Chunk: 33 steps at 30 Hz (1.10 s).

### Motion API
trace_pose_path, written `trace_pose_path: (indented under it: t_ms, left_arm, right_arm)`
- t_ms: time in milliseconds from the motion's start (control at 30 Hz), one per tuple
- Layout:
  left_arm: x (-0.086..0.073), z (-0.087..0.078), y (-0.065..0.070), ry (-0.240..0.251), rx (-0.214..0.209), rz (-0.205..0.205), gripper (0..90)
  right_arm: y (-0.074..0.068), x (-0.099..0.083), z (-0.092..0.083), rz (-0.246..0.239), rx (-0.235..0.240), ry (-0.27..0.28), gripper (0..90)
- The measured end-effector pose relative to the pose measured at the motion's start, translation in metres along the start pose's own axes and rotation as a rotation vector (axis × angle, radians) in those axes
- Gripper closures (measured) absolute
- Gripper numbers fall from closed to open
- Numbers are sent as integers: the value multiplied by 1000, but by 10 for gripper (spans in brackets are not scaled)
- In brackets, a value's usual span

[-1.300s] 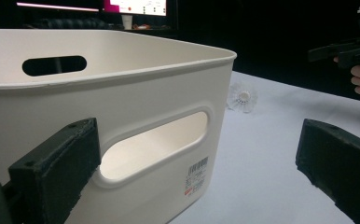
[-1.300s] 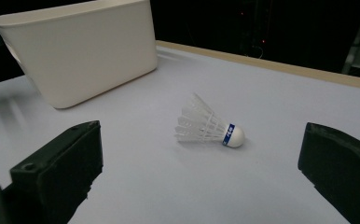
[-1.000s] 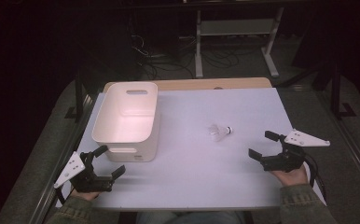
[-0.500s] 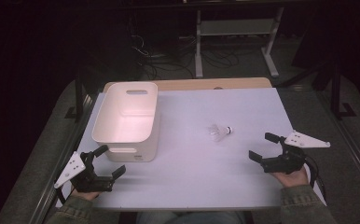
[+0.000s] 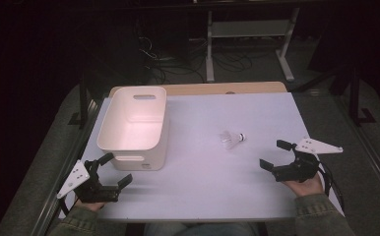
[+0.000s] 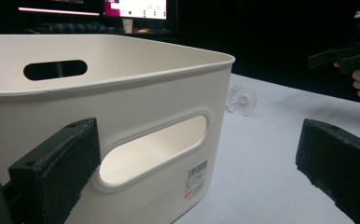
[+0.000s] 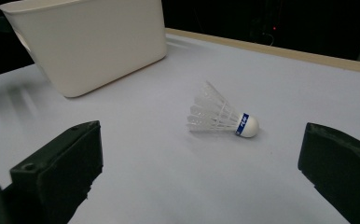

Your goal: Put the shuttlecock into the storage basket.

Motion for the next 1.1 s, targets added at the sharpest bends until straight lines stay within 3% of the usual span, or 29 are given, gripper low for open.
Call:
trace_pose_path:
  t_ms: [533, 1100]
  left_arm:
    - [1, -1, 0, 17, 4, -8, 0]
    - [2, -2, 0, 25, 10, -14, 0]
  right_arm:
    - [2, 12, 10, -26, 14, -28, 0]
    - [-7, 36, 27, -79, 76, -72, 0]
Point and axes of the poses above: each handheld gripper's, and its own axes: z roughly forward along the jaws, x roughly out of its top, y roughly to its right, the point moved 7 cm from there along z, roughly forward along the jaws, and after that the axes turned 10 degrees about -x, right-handed, at the moved point
